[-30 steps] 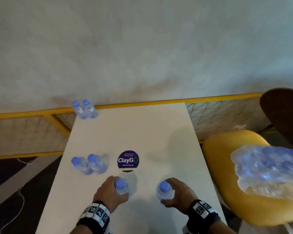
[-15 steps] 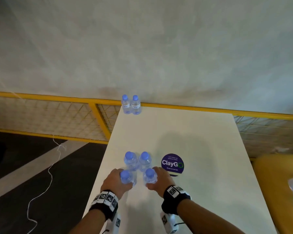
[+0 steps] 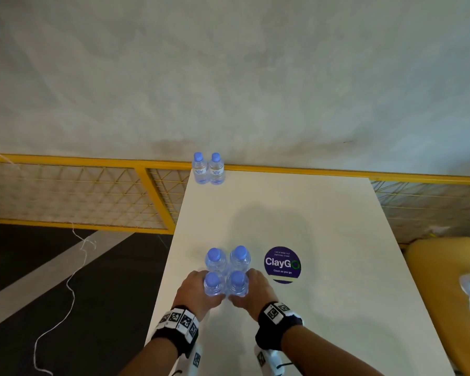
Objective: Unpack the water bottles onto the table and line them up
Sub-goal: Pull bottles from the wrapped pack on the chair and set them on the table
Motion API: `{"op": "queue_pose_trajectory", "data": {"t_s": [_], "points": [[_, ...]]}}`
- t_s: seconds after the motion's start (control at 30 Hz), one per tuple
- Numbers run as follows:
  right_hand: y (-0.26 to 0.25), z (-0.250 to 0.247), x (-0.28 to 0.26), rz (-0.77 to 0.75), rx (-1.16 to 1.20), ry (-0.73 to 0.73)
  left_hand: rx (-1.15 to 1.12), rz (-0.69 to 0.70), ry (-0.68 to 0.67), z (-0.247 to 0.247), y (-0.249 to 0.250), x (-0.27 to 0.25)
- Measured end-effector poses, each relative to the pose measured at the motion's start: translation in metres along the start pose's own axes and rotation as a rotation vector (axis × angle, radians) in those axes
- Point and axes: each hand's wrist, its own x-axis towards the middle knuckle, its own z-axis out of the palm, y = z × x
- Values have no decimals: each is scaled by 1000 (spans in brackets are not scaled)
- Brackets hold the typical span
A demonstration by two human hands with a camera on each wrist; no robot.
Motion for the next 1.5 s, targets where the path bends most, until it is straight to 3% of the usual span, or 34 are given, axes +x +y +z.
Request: {"op": "queue_pose_trajectory", "data": {"t_s": [0.3,0.4,0.47,0.53,0.63,0.83,1.0,1.23,1.37,1.5], "points": [[10,-5,-1,-70,-47,-55,-118,39,-5,1,-1,-7],[33,-14,-9,-49,38,-79,-191,-15,30,3,-6,-15],[55,-25,-16,-66,51,-97,-118,-109,51,9,-11,-26],[84,-42,-28,-75,51,-144,55,-189,-71,19,-10,-39],[143,-74,-56,-49,33,-162,209,-125,-322,43,11,-56],[288,-150,-147,243,203,76,285,151,-559,121,153,-63],[411,-214,-224,542,286,372,324,402,-615,207,304,-66],[536,-291,-270,730,429,626,270,680,-782,348,484,-125],[574,-326,-252,711,435,653,313,652,-862,432,527,-148],[593,-352,-222,672,446,622,137,477,-728,475,545,-144]]}}
